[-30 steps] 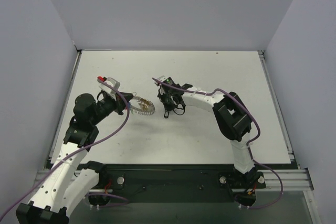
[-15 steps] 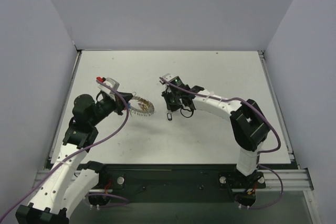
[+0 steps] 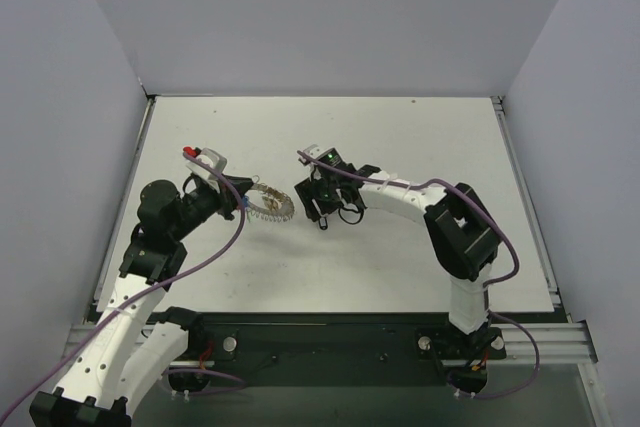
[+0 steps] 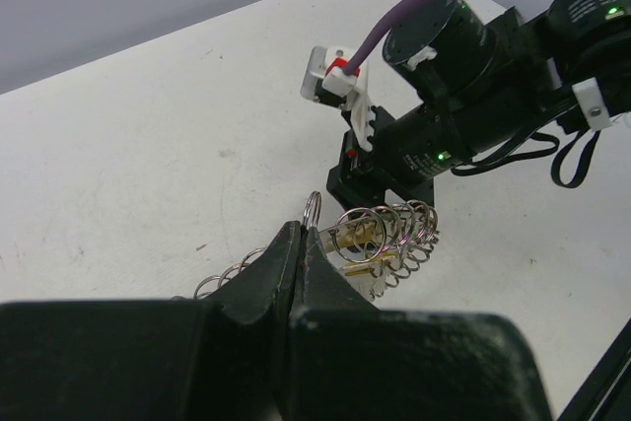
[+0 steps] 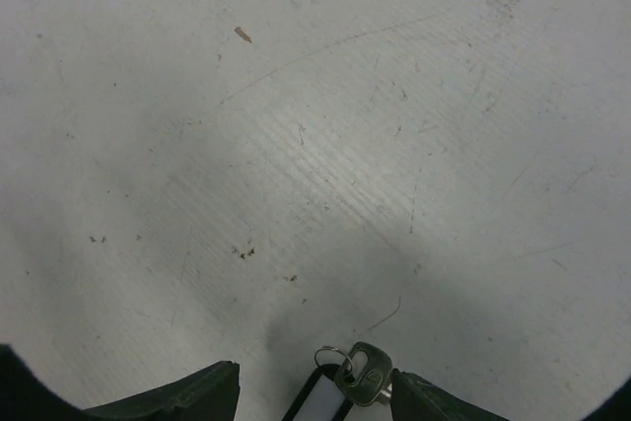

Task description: Put the keys on the keyring

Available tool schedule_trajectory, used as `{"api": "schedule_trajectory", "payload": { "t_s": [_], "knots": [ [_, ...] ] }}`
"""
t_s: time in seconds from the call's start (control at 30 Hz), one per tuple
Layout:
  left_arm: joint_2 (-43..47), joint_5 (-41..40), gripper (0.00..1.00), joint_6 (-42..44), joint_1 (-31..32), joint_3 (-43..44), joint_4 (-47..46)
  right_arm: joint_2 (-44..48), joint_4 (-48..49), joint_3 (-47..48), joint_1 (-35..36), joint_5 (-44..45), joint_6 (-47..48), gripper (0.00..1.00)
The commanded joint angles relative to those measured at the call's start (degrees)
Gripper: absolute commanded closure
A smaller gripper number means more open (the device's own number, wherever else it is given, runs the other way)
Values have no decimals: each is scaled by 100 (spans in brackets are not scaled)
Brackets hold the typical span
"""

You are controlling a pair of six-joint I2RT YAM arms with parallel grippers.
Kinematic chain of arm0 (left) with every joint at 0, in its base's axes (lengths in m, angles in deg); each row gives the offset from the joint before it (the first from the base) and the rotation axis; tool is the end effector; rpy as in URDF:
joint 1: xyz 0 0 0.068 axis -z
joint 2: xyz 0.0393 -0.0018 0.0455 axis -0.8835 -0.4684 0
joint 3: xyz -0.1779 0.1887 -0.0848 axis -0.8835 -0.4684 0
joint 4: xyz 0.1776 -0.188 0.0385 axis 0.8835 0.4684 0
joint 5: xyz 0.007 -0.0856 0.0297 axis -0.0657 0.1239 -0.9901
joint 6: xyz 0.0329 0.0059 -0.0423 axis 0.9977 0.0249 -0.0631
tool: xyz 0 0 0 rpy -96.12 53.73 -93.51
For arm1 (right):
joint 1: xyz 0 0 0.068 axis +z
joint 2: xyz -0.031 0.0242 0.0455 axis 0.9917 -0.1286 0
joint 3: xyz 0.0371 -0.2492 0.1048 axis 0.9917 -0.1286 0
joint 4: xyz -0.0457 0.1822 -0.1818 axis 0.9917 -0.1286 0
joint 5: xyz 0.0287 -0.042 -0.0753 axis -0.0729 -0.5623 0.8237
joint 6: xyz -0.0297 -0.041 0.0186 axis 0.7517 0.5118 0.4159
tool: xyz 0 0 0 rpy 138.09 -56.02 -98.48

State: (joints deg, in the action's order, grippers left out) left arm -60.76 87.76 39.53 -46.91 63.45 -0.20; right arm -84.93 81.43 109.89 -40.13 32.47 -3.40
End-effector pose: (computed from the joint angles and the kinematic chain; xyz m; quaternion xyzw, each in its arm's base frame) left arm 0.1670 -0.0605 0.3309 0.2138 0.7038 -0.2630 0.6244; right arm 0.3075 0.2902 0.2044 -0.3312 0.8368 0.2445 0.3609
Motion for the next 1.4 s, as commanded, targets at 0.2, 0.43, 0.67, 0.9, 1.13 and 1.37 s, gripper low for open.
{"api": "schedule_trajectory", "payload": {
  "t_s": [0.2, 0.43, 0.67, 0.9, 1.13, 1.37],
  "knots": [
    [132, 135, 100, -34, -48, 114, -340, -656, -201, 528, 50, 156, 89, 44],
    [141, 91, 100, -34, -48, 114, -340, -709, -254, 440, 129, 349, 194, 100],
    [150, 82, 100, -16, -48, 106, -331, -261, -96, 159, 129, 209, 115, 100],
    [159, 91, 100, -16, -48, 97, -340, 590, 106, -402, 147, -160, -87, 100],
    [177, 108, 100, -25, -39, 79, -349, 908, 89, -746, 217, -266, -192, 100],
    [98, 310, 100, -16, -39, 71, -375, 1733, 291, -1238, 296, -160, -306, 100]
  ]
}}
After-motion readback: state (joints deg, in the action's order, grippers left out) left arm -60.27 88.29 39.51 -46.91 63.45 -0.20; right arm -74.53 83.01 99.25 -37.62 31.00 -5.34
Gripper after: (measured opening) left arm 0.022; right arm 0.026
